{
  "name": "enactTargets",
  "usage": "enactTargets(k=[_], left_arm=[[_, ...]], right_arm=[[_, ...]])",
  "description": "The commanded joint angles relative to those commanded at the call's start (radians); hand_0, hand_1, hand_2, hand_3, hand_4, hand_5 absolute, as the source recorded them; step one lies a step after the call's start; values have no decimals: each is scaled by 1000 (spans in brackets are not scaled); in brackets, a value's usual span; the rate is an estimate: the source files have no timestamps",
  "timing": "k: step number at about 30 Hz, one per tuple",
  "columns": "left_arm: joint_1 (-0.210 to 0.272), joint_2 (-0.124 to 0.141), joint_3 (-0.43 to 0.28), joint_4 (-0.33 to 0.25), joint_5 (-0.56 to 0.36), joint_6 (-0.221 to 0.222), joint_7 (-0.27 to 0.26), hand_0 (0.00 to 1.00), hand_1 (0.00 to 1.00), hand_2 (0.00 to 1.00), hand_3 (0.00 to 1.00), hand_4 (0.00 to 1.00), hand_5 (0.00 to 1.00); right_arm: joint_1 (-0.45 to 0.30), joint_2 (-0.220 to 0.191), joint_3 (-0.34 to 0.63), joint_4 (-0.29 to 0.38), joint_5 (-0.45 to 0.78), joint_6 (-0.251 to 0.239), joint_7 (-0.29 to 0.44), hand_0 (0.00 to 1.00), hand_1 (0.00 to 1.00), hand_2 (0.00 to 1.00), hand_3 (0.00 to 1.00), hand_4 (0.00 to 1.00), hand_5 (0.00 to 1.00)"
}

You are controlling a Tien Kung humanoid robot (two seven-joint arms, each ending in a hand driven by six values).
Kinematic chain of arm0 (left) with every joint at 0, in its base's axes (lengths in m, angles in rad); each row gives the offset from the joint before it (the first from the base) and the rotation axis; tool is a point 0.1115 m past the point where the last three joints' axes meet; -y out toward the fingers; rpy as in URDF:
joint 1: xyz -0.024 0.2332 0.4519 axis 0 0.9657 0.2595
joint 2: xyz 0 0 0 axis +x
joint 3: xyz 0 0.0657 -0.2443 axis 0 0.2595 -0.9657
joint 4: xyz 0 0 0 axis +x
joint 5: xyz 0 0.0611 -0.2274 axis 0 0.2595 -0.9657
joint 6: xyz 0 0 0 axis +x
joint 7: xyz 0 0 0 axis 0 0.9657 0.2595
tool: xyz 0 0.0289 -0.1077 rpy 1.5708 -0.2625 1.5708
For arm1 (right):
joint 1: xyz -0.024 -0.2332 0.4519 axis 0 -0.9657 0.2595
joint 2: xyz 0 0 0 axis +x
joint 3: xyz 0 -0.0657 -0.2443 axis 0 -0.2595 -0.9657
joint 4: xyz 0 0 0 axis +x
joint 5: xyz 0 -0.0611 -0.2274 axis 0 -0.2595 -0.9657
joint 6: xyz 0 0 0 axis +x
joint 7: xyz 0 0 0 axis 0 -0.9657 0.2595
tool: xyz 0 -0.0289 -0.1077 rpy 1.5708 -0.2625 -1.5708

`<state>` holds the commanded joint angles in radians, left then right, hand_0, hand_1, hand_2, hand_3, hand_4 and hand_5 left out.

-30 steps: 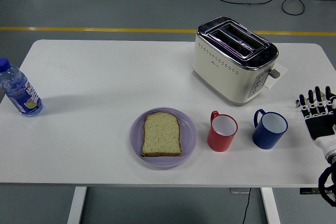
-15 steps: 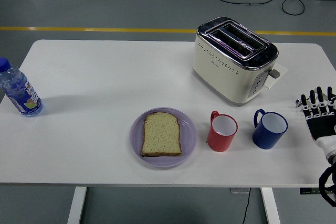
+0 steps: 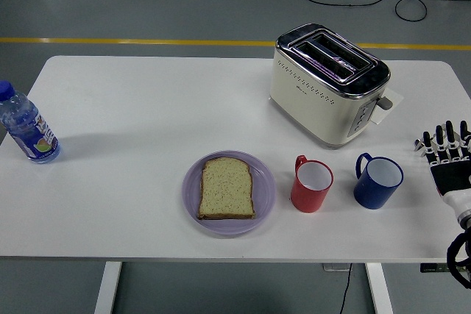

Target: Pick up the cup,pour liquid into bread,place the cup on the desk

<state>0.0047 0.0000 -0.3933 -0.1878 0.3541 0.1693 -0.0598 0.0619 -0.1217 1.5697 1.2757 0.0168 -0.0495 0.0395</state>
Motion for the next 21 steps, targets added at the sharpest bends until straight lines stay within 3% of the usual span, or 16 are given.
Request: enactTargets(k=[21], left_arm=[[-3, 0, 4, -1, -3, -1, 0, 647, 643, 642, 532, 295, 762]], right_arm=[[3, 3, 4, -3, 7, -3, 5, 609, 574, 638, 597, 465, 109]])
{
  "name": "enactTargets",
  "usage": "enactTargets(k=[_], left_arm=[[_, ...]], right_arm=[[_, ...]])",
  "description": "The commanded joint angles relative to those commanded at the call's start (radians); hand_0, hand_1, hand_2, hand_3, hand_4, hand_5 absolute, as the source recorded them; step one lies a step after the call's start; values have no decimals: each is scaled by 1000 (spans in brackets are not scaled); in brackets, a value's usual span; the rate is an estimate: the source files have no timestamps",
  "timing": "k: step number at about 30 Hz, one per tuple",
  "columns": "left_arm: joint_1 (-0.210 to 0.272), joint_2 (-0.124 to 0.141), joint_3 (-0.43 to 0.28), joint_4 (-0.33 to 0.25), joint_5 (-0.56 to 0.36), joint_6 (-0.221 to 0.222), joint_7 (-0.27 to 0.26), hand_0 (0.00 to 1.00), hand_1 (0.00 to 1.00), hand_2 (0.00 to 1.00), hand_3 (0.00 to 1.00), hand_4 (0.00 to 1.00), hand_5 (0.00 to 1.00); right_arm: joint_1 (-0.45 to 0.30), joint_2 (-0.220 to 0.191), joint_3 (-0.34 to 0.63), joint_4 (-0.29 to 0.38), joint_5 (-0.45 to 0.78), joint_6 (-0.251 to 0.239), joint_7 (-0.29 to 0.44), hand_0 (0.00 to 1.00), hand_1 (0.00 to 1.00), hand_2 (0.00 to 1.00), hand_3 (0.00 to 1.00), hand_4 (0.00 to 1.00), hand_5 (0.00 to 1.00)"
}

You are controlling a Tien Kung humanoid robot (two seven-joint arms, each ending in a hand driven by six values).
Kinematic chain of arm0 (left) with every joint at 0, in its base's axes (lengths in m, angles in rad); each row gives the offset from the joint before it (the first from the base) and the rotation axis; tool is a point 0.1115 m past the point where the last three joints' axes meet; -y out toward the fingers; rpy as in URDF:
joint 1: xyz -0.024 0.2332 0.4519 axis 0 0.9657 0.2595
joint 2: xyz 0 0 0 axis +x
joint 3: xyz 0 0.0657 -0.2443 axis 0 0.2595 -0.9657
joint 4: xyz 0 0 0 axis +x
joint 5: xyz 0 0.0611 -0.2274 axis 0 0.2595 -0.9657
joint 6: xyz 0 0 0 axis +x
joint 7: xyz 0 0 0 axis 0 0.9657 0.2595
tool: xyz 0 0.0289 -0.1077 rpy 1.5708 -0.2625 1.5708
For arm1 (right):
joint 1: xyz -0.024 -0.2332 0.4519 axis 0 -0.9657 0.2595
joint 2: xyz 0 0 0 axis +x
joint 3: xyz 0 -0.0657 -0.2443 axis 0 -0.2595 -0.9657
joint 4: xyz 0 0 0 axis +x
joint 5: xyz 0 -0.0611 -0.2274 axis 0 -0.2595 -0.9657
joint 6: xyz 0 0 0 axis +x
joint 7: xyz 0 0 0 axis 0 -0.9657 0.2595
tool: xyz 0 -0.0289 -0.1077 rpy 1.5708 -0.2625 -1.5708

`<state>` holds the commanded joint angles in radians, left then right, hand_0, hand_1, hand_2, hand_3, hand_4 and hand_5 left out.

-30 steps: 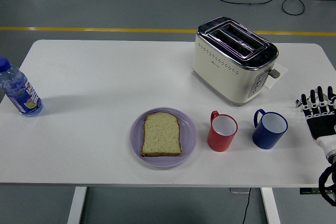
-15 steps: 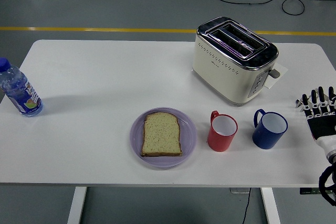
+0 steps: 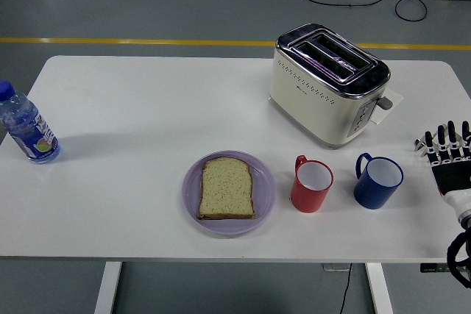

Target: Pick up the cup,pour liquid into bread,place the cup on the desk

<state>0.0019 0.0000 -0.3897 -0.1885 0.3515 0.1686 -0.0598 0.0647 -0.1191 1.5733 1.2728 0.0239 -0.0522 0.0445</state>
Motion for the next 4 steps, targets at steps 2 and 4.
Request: enactTargets(k=[2, 4], left_arm=[[0, 0, 1, 0, -1, 0, 0, 647, 643, 642, 532, 295, 762], [-1, 0, 1, 0, 0, 0, 0, 647, 643, 642, 532, 295, 762]], right_arm=[[0, 0, 0, -1, 1, 0, 0, 609, 574, 638, 597, 465, 109], [0, 0, 2, -2, 4, 0, 1, 609, 574, 638, 597, 465, 109]])
